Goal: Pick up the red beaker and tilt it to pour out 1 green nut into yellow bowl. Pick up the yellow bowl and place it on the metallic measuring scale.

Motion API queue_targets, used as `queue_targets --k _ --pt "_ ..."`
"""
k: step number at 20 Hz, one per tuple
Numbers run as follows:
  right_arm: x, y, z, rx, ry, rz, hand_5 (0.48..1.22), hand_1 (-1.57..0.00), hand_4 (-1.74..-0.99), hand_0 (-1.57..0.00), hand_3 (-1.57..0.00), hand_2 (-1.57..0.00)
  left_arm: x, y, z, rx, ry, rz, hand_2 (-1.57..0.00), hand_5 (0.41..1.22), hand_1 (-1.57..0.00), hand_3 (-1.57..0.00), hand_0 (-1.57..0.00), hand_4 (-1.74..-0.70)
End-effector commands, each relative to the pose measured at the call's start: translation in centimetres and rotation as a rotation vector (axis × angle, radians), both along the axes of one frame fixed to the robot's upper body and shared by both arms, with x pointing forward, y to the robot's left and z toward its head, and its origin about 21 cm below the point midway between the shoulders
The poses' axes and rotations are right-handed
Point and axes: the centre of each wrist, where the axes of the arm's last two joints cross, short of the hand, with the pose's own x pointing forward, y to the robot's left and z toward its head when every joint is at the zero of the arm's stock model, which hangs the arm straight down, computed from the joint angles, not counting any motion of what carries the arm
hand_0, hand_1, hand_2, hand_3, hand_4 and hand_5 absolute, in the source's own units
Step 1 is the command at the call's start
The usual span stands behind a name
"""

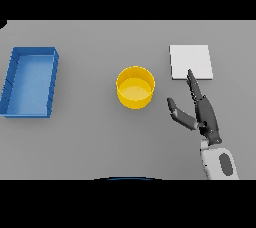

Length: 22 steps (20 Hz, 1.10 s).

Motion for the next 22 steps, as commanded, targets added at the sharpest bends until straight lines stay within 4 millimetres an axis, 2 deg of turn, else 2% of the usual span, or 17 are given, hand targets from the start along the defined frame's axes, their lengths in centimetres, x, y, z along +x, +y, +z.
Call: queue_targets --k 1,3,5,7,9,10,11,12,13,14,16,19,22 --pt "-0.1 -0.1 0.0 -0.007 -0.013 0.002 0.676 0.00 -1.151 0.00 0.00 0.00 -0.4 0.1 -1.0 -0.023 -0.013 0.007 -1.57 1.221 -1.57 -1.57 -1.57 -1.74" --pt "-0.5 0.0 0.0 -0.007 -0.017 -0.001 0.676 0.00 -1.166 0.00 0.00 0.00 -1.6 0.3 -3.5 -0.061 0.002 0.032 -1.57 1.221 -1.57 -1.57 -1.57 -1.74" --pt "-0.3 -0.1 0.2 -0.014 -0.011 -0.003 0.676 0.00 -1.174 0.00 0.00 0.00 -2.8 0.1 -4.7 -0.095 -0.004 0.033 -1.57 1.151 -1.57 -1.57 -1.57 -1.74" --pt "-0.3 -0.5 0.1 -0.007 -0.015 -0.002 0.675 0.00 -1.167 0.00 0.00 0.00 -4.3 -0.3 -6.3 -0.120 0.014 0.045 -1.57 1.050 -1.57 -1.57 -1.57 -1.74" --pt "-0.5 -0.3 -0.1 -0.009 -0.004 0.004 0.671 0.00 -1.157 0.00 0.00 0.00 -5.7 -0.5 -6.5 -0.128 0.013 0.060 -1.57 0.925 -1.57 -1.57 -1.57 -1.74" --pt "-0.5 -0.1 0.2 -0.005 -0.004 0.008 0.669 0.00 -1.155 0.00 0.00 0.00 -6.0 -1.1 -6.2 -0.145 0.029 0.069 -1.57 0.868 -1.57 -1.57 -1.57 -1.66" --pt "-0.5 -0.1 -0.1 0.002 0.002 0.009 0.670 0.00 -1.155 0.00 0.00 0.00 -6.5 -1.1 -5.6 -0.153 0.041 0.057 -1.53 0.818 -1.57 -1.53 -1.57 -1.52" --pt "-0.3 -0.1 0.0 0.002 0.009 -0.001 0.670 0.00 -1.153 0.00 0.00 0.00 -7.0 -1.3 -5.2 -0.141 0.046 -0.008 -1.28 0.774 -1.34 -1.32 -1.47 -1.37" --pt "-0.3 -0.2 0.2 0.002 -0.005 0.001 0.670 0.00 -1.151 0.00 0.00 0.00 -7.4 -1.2 -4.6 -0.158 0.056 -0.045 -1.02 0.737 -1.07 -1.05 -1.17 -1.23" --pt "-0.5 -0.2 0.2 -0.002 -0.006 -0.002 0.670 0.00 -1.149 0.00 0.00 0.00 -7.9 -0.8 -4.3 -0.191 0.068 -0.082 -0.82 0.705 -0.86 -0.84 -0.94 -1.13" --pt "-0.4 -0.4 0.1 -0.003 -0.006 -0.003 0.670 0.00 -1.153 0.00 0.00 0.00 -8.2 -0.8 -4.2 -0.202 0.130 -0.110 -0.52 0.664 -0.55 -0.54 -0.60 -0.98" --pt "-0.5 -0.6 0.2 -0.009 -0.017 -0.001 0.670 0.00 -1.155 0.00 0.00 0.00 -8.5 -1.1 -4.2 -0.119 0.208 -0.119 -0.27 0.632 -0.28 -0.28 -0.31 -0.84" --pt "-0.3 -0.4 0.2 -0.033 -0.012 -0.014 0.665 0.00 -1.158 0.00 0.00 0.00 -8.4 -1.1 -5.0 -0.064 0.223 -0.105 -0.14 0.627 -0.14 -0.14 -0.16 -0.80"
